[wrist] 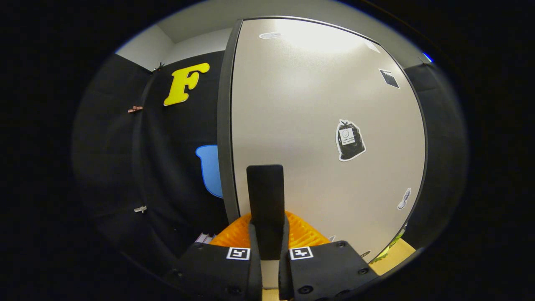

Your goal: Open the shoe cabinet door, grab the shoes and put them into the shoe cabinet, then close the shoe cabinet door.

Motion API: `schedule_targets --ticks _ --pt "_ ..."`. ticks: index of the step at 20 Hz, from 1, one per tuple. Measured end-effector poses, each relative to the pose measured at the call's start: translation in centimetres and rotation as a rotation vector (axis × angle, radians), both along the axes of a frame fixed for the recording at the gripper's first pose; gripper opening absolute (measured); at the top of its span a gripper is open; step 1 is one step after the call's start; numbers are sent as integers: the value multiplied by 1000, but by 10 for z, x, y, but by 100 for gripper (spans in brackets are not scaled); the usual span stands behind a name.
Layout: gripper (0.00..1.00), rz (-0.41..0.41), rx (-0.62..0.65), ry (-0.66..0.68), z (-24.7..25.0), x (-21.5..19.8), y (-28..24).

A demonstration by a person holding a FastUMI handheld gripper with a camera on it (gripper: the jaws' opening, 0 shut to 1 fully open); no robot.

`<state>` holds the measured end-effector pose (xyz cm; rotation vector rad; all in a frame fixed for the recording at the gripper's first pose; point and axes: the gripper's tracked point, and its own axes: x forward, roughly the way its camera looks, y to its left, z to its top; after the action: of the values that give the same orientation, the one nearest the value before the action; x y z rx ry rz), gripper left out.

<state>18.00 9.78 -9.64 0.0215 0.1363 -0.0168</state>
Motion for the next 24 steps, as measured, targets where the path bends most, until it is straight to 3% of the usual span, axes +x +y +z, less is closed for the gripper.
schedule_targets --ticks 5,17,24 --pt "19 35 5 14 2 -20 -1" --pt "19 107 17 36 18 -120 -38" --pt "19 215 29 47 29 -174 -79"
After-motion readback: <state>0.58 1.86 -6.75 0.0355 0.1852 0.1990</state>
